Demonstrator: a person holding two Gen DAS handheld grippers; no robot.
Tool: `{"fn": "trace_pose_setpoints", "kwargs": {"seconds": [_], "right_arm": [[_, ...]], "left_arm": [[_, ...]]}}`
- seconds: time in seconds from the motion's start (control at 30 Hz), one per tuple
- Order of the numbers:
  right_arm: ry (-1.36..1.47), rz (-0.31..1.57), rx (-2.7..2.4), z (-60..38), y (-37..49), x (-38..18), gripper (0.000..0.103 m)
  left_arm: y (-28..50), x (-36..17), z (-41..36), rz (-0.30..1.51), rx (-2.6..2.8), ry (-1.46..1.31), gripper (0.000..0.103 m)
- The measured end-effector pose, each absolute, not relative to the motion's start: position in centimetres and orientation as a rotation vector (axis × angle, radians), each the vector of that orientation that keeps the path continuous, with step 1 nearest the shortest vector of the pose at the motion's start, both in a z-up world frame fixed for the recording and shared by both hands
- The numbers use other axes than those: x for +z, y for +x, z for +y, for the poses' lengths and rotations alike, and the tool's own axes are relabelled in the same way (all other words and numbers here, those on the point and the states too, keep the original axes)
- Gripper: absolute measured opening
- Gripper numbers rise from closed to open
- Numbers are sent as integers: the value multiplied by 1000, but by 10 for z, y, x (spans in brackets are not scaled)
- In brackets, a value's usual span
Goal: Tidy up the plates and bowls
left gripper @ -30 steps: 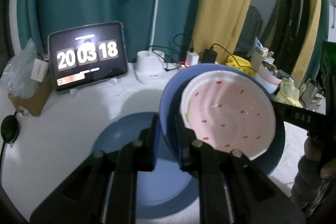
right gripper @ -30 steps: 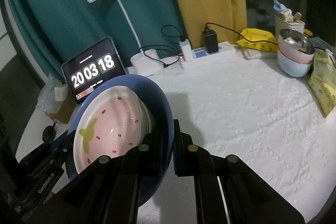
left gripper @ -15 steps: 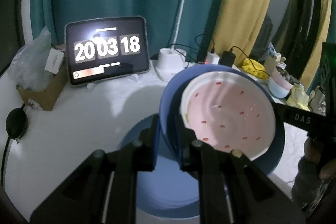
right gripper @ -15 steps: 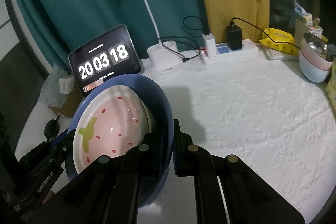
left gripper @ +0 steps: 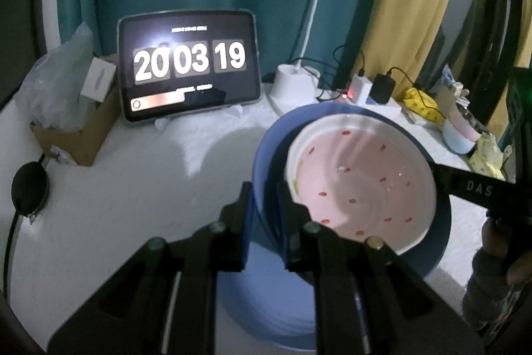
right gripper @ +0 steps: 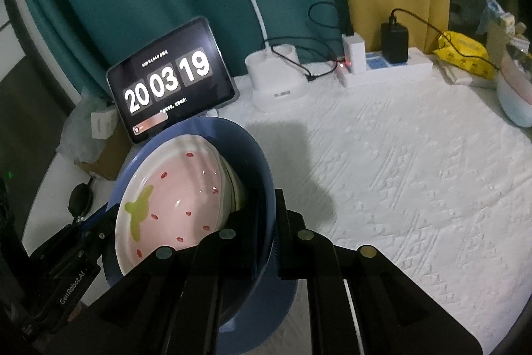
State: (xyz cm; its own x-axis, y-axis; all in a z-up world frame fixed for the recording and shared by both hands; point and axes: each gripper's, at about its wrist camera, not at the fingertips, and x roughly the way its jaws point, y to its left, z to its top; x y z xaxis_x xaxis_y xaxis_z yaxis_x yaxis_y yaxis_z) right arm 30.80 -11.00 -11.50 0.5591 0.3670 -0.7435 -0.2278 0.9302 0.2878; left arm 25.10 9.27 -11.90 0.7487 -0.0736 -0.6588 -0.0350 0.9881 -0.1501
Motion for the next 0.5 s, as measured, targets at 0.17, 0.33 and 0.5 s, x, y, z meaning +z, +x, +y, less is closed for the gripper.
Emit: {"fn": "trace_pose_setpoints", "kwargs": {"seconds": [0.17,0.33,0.5], "right_arm": [[186,943,359,-108,313,-126,8],[204,957,375,-108,315,-129,9],[184,953,362,-104,314,-129,11]], "left_arm": [[254,-125,96,742,-14,-155,13],[253,-124,97,745,-4,-139,13],[254,-125,97,754,-5,-134,13]]}}
